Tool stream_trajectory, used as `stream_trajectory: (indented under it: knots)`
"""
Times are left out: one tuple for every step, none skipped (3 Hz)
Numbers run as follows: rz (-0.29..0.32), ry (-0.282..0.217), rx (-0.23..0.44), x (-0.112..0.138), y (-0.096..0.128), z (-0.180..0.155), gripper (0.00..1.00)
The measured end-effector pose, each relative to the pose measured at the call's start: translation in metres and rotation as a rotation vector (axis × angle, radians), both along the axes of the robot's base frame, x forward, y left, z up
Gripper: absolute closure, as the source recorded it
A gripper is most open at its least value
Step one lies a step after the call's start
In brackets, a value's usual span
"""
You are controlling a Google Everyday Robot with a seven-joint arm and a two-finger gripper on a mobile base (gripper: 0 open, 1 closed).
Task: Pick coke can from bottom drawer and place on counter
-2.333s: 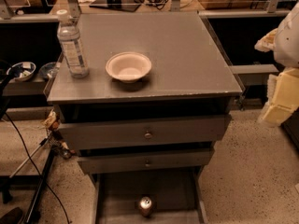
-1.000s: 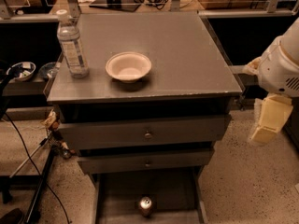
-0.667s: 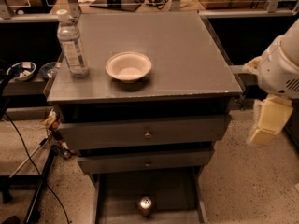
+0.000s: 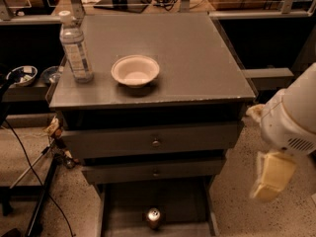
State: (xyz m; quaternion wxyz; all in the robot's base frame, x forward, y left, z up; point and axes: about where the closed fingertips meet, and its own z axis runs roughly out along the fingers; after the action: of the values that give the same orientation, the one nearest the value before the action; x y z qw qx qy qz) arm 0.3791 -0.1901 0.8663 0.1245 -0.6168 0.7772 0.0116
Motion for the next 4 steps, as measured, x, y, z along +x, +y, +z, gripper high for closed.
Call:
stream_trajectory:
  knots:
    - [0.005,0.072,0.023,-0.026,0.011,-0.047,0.00]
    - [0.007,0.078,0.035,-0.027,0.012,-0.051,0.00]
    - [-0.030,0.118,0.115,-0.024,0.015,-0.087,0.00]
    - [-0.039,0.136,0.214,-0.019,0.029,-0.132,0.00]
